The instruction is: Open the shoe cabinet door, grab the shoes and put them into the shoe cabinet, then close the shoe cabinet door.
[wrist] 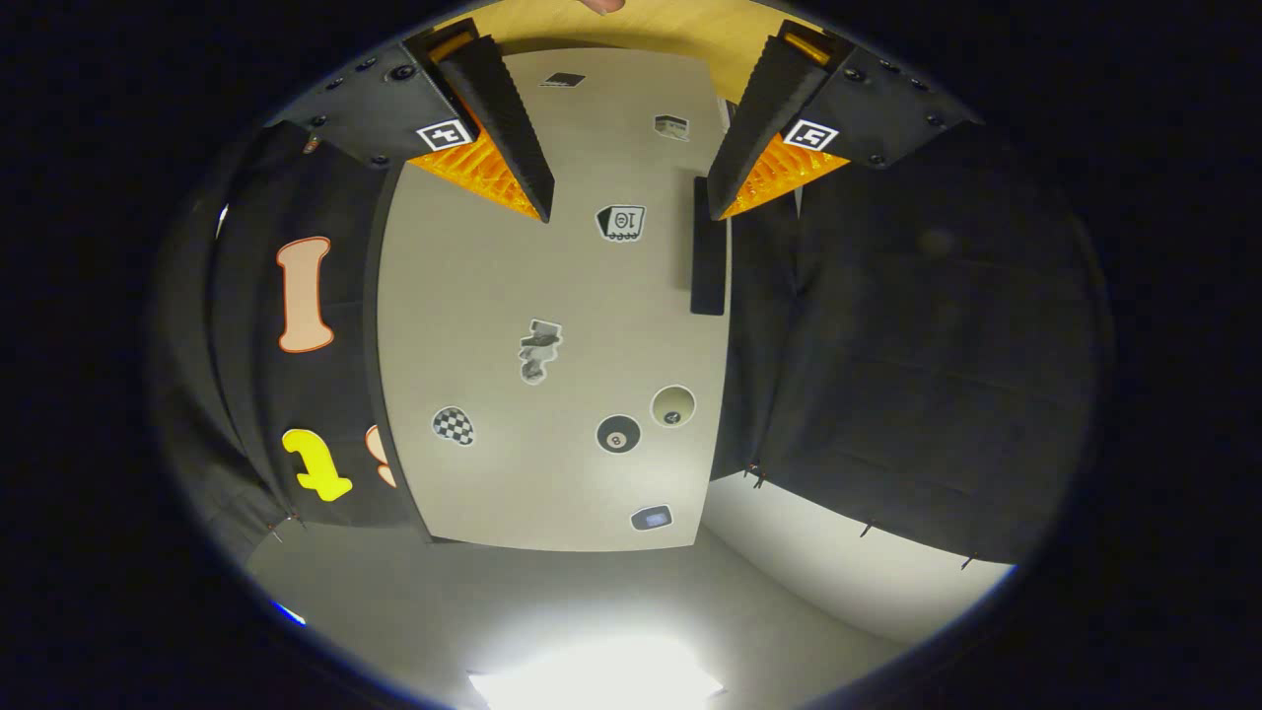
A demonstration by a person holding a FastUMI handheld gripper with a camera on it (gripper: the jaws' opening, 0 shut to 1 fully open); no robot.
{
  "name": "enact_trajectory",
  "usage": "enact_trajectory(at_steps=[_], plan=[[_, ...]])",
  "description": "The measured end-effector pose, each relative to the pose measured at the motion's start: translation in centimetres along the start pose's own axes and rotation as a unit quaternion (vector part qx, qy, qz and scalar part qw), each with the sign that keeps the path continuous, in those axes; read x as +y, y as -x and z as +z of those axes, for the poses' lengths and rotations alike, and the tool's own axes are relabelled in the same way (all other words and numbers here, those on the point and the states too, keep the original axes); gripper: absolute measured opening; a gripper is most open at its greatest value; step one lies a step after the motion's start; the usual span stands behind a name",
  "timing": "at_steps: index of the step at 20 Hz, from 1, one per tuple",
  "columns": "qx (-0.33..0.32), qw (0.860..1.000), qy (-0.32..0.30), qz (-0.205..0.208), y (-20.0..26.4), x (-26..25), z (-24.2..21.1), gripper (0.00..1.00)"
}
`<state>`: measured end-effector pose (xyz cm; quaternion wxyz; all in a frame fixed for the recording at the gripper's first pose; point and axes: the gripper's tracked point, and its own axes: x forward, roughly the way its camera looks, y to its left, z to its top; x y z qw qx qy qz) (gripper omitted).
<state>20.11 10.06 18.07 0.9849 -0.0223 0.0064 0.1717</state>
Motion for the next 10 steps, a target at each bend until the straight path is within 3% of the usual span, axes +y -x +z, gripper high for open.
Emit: enact_trajectory(at_steps=[10], plan=[[0.029, 0.988, -0.031, -0.146, 3.4, -12.3, -2.4, 0.98]])
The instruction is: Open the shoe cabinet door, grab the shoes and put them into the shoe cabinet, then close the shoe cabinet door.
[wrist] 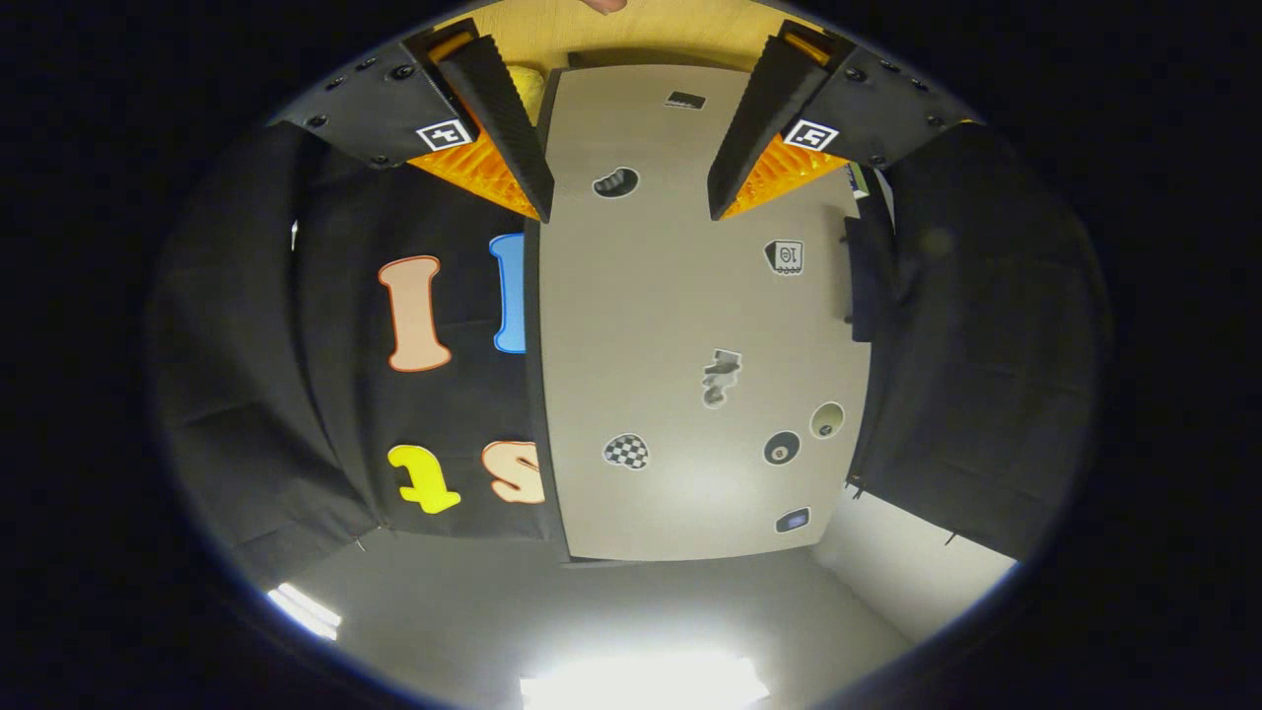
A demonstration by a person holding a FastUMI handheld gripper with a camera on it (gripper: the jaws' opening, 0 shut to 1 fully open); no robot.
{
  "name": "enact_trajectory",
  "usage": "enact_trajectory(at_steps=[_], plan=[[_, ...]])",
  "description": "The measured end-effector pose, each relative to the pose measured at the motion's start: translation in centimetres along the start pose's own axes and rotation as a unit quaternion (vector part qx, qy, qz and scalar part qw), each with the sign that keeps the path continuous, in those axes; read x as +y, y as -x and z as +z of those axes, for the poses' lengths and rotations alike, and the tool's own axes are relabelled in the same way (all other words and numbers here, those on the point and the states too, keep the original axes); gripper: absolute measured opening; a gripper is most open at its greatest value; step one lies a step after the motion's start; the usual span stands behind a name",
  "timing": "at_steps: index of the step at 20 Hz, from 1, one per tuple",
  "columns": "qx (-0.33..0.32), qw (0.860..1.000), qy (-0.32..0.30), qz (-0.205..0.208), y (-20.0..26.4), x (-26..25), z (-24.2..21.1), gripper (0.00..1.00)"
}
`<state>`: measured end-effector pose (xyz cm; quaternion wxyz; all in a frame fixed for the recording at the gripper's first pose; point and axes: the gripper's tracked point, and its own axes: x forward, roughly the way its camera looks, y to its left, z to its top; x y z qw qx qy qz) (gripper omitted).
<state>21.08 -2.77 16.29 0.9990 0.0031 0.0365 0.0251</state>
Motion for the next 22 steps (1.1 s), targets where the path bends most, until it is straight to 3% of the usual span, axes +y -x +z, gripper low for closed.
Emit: enact_trajectory(at_steps=[6, 22], plan=[[0.002, 0.999, -0.005, -0.049, 0.7, -4.0, -0.1, 0.98], [-0.002, 0.999, 0.006, -0.048, 4.0, -2.8, 0.4, 0.98]])
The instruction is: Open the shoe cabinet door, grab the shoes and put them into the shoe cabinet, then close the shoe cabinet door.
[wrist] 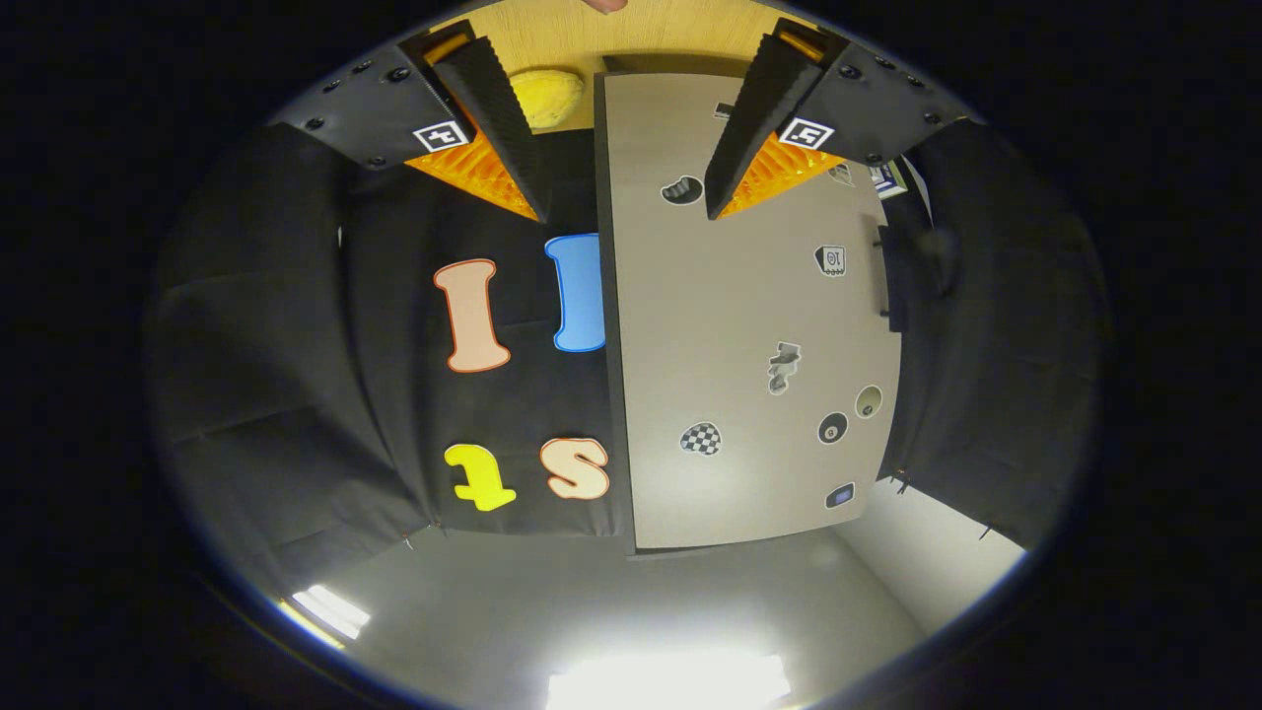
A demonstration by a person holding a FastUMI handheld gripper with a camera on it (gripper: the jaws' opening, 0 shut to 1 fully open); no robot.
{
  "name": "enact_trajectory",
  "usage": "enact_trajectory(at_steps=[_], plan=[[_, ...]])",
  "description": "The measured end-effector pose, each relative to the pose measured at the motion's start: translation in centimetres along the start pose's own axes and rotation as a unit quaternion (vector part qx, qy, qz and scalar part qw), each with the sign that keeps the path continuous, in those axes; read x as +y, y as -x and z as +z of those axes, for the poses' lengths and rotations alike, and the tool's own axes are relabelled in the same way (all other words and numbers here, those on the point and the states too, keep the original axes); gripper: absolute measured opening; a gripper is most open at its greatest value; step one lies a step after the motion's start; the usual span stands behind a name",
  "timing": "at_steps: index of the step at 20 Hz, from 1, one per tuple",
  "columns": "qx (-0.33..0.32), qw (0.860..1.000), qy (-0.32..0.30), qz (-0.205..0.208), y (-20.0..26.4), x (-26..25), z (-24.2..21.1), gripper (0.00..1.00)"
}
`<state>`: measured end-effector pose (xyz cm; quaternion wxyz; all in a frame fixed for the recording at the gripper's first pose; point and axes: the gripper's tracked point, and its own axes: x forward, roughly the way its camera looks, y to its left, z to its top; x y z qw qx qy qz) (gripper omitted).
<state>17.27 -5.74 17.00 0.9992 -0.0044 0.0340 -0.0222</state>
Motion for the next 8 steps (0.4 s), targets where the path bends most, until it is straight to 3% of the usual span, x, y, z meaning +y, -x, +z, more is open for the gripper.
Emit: enact_trajectory(at_steps=[8], plan=[[-0.013, 1.0, 0.003, 0.008, 1.6, 1.5, 1.5, 0.98]])
